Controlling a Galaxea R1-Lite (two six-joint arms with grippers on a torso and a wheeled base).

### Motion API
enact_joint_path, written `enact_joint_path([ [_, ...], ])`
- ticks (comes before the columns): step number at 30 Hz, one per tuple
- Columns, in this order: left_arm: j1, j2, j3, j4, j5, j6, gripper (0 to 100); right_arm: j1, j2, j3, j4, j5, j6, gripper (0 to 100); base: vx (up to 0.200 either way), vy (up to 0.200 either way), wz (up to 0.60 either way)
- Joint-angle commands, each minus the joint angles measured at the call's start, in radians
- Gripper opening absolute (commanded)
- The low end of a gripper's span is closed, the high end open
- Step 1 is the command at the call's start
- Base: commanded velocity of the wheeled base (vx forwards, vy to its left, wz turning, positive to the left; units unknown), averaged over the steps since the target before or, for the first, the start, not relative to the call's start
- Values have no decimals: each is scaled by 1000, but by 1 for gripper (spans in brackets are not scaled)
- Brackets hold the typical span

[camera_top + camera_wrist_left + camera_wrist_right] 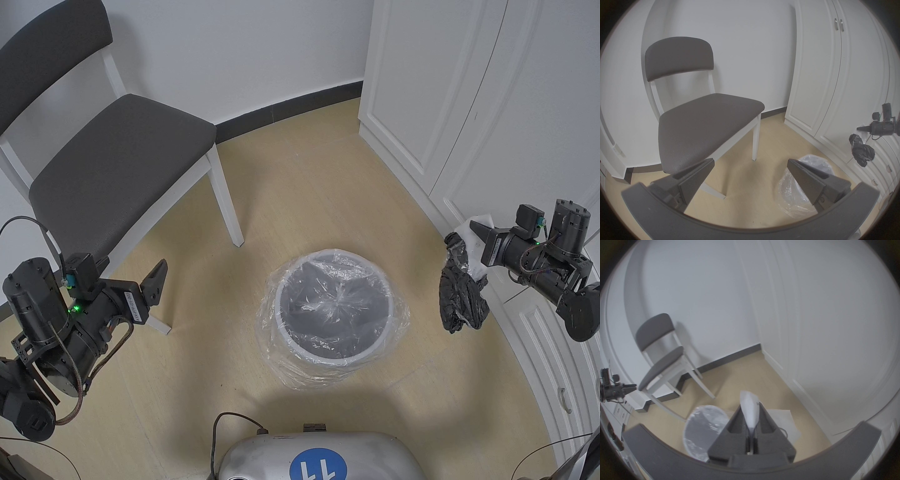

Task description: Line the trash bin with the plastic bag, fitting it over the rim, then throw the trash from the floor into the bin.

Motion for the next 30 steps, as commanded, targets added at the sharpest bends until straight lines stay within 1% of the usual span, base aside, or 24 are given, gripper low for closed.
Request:
enact_joint_path([
  [1, 6, -77, 1, -9, -3, 6, 100, 204, -63, 47, -71, -42, 31, 0, 0, 0, 0],
  [2, 5, -96, 1, -9, -4, 26, 100, 253, -35, 48, -116, -69, 57, 0, 0, 0, 0],
  [3, 5, -96, 1, -9, -4, 26, 100, 253, -35, 48, -116, -69, 57, 0, 0, 0, 0],
  [4, 5, -114, 2, -9, -6, 61, 100, 299, 17, 47, -185, -117, 82, 0, 0, 0, 0],
  [6, 5, -123, 5, -9, -4, 78, 100, 324, 78, 45, -260, -157, 85, 0, 0, 0, 0],
  [8, 3, -132, 5, -9, -6, 84, 100, 341, 153, 44, -340, -172, 83, 0, 0, 0, 0],
  [11, 0, -134, 4, -9, -6, 84, 100, 345, 273, 33, -467, -174, 82, 0, 0, 0, 0],
  [12, -1, -134, 4, -9, -8, 84, 100, 345, 290, 30, -488, -172, 82, 0, 0, 0, 0],
  [14, -7, -132, 4, -9, -6, 86, 100, 350, 391, 8, -597, -175, 80, 0, 0, 0, 0],
  [16, -17, -132, 5, -9, -3, 89, 100, 362, 448, -4, -597, -177, 77, 0, 0, 0, 0],
  [18, -17, -132, 5, -9, -3, 92, 100, 368, 459, -7, -597, -177, 77, 0, 0, 0, 0],
  [19, -17, -134, 5, -9, -1, 102, 100, 387, 469, -9, -597, -177, 77, 0, 0, 0, 0],
  [21, -17, -134, 5, -9, -1, 110, 100, 399, 474, -10, -597, -180, 80, 0, 0, 0, 0],
  [25, -18, -132, 7, -9, -1, 129, 100, 436, 492, -35, -597, -215, 89, 0, 0, 0, 0],
  [30, -18, -134, 5, -9, 0, 135, 100, 442, 584, -96, -597, -235, 115, 0, 0, 0, 0],
])
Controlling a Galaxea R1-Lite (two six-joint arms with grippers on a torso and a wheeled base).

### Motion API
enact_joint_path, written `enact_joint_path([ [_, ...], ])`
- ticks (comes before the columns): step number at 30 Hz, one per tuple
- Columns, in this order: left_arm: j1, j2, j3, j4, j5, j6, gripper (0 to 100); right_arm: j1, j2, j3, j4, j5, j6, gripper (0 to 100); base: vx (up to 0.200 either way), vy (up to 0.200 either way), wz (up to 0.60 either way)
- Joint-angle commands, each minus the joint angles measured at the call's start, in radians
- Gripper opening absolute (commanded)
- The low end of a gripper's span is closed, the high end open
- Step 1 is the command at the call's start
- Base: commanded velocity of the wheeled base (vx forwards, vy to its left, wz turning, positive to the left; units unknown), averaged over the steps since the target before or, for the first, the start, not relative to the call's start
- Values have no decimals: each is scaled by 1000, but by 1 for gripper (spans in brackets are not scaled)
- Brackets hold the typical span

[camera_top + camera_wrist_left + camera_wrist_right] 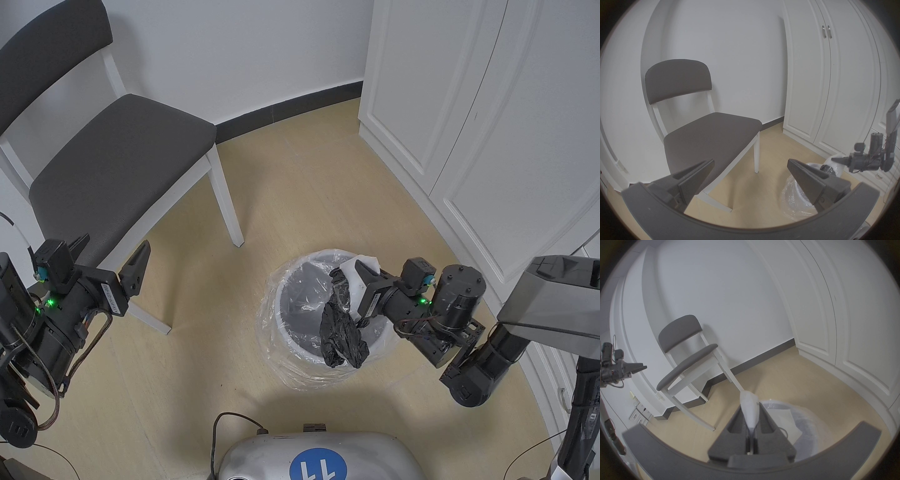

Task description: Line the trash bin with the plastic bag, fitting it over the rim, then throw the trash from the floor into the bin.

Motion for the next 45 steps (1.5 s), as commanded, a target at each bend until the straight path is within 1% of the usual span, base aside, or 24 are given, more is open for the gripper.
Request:
enact_joint_path([
  [1, 0, -3, -1, 0, 2, 3, 100, 10, 115, -57, -17, -13, 15, 0, 0, 0, 0],
  [4, 4, -9, -3, 0, 2, 3, 100, 6, 152, -94, -17, -23, 26, 0, 0, 0, 0],
  [9, 5, -5, -6, 0, 0, 3, 100, -7, 235, -192, -17, -69, 67, 0, 0, 0, 0],
  [13, 5, 0, -6, 0, 0, 3, 100, -21, 255, -261, -17, -128, 77, 0, 0, 0, 0],
  [18, 5, -2, -8, 0, -1, 3, 100, -27, 209, -270, -17, -135, 89, 0, 0, 0, 0],
  [23, 5, 1, -5, 0, 0, 5, 100, -38, 151, -272, -17, -138, 132, 0, 0, 0, 0],
  [28, 5, -8, -6, 0, 0, 8, 100, -40, 158, -290, -17, -154, 132, 0, 0, 0, 0],
  [31, 5, -3, 0, 0, 0, 7, 100, -27, 192, -279, -17, -154, 120, 0, 0, 0, 0],
  [35, 0, -5, 8, 0, -1, 8, 100, -7, 223, -279, -17, -157, 69, 0, 0, 0, 0],
  [39, -3, -6, 8, 0, -3, 11, 100, -7, 224, -266, -17, -157, 57, 0, 0, 0, 0],
  [45, -3, -14, 5, 0, -3, 11, 100, -20, 255, -256, -17, -157, 0, 0, 0, 0, 0],
])
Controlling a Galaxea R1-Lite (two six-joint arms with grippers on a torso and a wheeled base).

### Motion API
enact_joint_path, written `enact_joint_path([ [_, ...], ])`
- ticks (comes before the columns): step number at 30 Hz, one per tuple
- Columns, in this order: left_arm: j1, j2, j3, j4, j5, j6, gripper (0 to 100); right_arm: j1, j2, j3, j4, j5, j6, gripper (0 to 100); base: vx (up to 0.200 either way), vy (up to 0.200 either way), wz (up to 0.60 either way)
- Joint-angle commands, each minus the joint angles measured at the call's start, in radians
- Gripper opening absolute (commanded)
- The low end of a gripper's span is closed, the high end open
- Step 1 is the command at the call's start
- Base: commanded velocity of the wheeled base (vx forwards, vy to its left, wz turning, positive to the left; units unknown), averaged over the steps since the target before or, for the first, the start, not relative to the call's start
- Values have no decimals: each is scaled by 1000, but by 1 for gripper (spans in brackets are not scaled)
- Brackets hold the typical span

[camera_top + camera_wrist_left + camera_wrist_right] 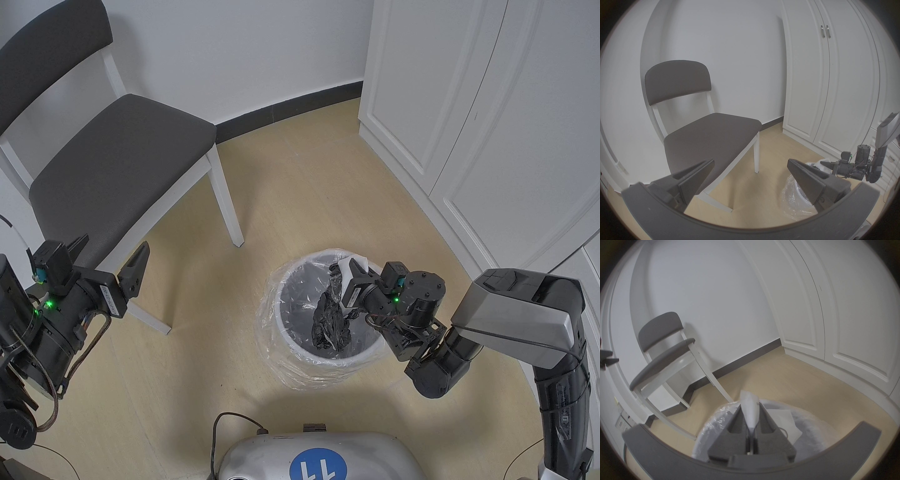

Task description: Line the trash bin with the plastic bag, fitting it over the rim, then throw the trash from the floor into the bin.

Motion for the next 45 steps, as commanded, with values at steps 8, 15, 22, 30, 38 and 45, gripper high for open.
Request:
enact_joint_path([
  [8, -1, -53, 7, -2, 2, 73, 100, -3, 20, -9, -18, -3, -26, 0, 0, 0, 0],
  [15, -13, -56, 13, -2, 2, 84, 100, -32, 16, -54, -18, -44, -52, 0, 0, 0, 0],
  [22, -50, -61, 27, -2, 4, 87, 100, -23, 59, -80, -18, -46, -51, 0, 0, 0, 0],
  [30, -51, -58, 28, -2, 5, 86, 100, 12, 51, -46, -18, -72, -61, 0, 0, 0, 0],
  [38, -53, -61, 28, -2, 2, 86, 100, 58, 16, 22, -18, -73, -101, 0, 0, 0, 0],
  [45, -53, -76, 19, -3, 4, 89, 100, 54, 39, 11, -18, -73, -104, 0, 0, 0, 0],
])
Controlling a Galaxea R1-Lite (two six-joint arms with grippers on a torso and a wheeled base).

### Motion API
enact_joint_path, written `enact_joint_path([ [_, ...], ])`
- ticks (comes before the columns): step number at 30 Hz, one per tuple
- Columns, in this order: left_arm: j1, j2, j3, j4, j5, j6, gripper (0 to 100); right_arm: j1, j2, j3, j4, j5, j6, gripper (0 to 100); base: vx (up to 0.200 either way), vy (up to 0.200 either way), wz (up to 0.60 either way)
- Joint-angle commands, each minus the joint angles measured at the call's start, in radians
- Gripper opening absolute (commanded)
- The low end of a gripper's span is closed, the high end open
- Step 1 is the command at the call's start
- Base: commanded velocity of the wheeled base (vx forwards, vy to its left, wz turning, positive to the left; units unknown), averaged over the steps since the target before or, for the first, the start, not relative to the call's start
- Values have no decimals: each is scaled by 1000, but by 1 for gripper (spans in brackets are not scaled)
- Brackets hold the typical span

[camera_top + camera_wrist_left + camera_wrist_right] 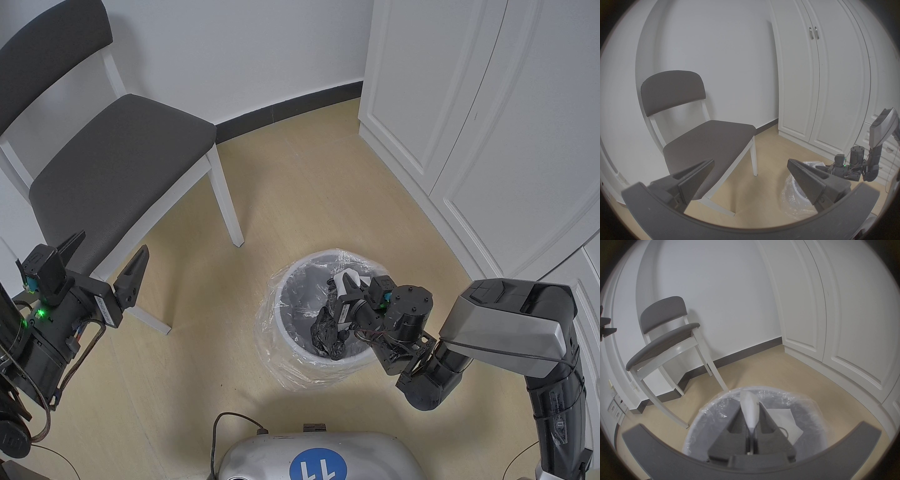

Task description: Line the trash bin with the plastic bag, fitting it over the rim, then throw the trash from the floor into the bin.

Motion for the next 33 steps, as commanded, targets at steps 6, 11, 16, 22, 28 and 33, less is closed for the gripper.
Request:
enact_joint_path([
  [6, 0, -41, 4, -2, 2, 55, 100, -13, 48, -44, -17, 1, 6, 0, 0, 0, 0],
  [11, -18, -41, 8, -2, 2, 58, 100, -25, 59, -64, -17, 1, 9, 100, 0, 0, 0],
  [16, -20, -40, 10, -2, 1, 58, 100, -25, 48, -68, -17, 1, 10, 100, 0, 0, 0],
  [22, -36, -29, 30, -2, 2, 60, 100, -18, -59, -24, -17, -4, 9, 100, 0, 0, 0],
  [28, -69, 9, 56, -2, 2, 57, 100, -117, -173, 110, -17, -6, -148, 100, 0, 0, 0],
  [33, -76, 48, 60, -18, 4, 48, 100, -309, -229, 288, -17, 64, -360, 100, 0, 0, 0],
])
